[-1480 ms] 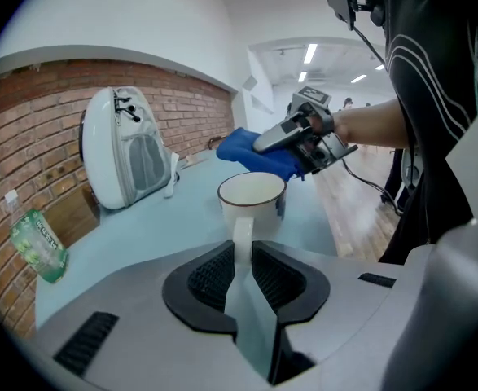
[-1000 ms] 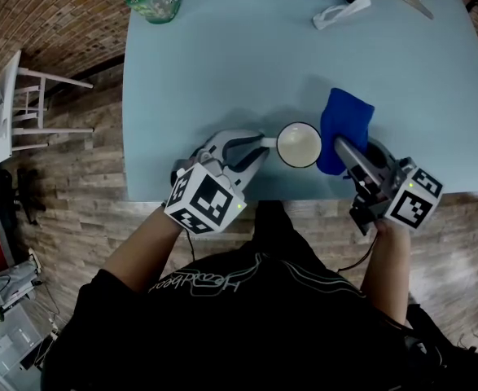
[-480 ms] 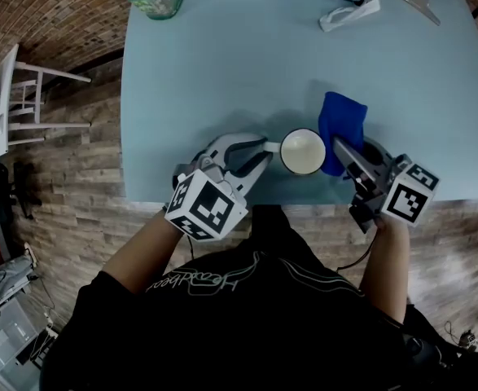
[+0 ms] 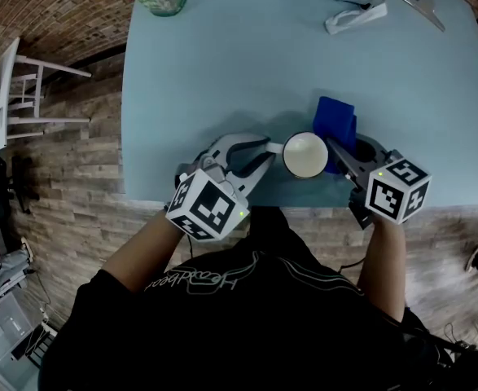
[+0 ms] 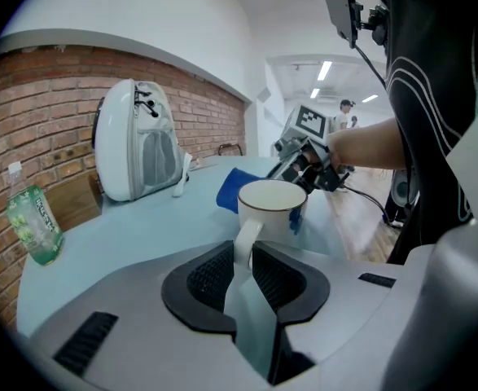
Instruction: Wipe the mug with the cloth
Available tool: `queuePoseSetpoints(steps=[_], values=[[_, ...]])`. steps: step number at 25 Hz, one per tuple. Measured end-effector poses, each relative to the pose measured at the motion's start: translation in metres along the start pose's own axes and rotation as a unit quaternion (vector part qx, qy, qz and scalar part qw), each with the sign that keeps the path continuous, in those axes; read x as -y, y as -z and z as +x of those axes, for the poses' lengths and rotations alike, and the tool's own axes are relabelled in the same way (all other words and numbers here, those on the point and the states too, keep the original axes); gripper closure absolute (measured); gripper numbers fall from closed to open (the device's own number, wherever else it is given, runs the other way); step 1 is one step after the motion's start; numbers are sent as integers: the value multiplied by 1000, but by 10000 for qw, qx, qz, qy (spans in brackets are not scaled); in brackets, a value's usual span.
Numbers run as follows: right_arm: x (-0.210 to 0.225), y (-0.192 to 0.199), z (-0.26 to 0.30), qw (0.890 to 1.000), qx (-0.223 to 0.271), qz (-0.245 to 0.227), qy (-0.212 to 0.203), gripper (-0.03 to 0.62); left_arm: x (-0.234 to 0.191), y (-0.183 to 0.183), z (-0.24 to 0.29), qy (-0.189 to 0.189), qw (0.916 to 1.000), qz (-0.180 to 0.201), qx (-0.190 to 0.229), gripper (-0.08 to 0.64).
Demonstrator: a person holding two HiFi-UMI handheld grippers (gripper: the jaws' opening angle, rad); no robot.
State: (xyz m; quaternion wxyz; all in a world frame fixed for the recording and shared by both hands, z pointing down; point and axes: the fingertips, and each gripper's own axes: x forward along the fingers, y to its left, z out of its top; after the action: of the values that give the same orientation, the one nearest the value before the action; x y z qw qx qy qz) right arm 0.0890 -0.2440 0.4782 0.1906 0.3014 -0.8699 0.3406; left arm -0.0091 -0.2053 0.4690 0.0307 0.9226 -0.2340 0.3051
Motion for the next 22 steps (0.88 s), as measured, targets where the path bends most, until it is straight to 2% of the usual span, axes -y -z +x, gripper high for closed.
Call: queuePoseSetpoints(steps=[7, 11, 17, 22], values=[[4, -10, -14, 9986, 414, 230, -233, 532, -2, 0, 2, 67, 9999, -5, 77, 493], [6, -29, -32, 9947, 749, 419, -571, 531, -5, -2, 3, 195, 9998, 72, 79, 494], [1, -58, -47, 9888, 970, 194, -1118, 532, -12, -6, 10, 374, 9990, 226, 48, 494], [-5, -73, -44, 9840, 953, 32, -1507, 531, -22, -11, 17, 542, 9983, 189, 53, 492]])
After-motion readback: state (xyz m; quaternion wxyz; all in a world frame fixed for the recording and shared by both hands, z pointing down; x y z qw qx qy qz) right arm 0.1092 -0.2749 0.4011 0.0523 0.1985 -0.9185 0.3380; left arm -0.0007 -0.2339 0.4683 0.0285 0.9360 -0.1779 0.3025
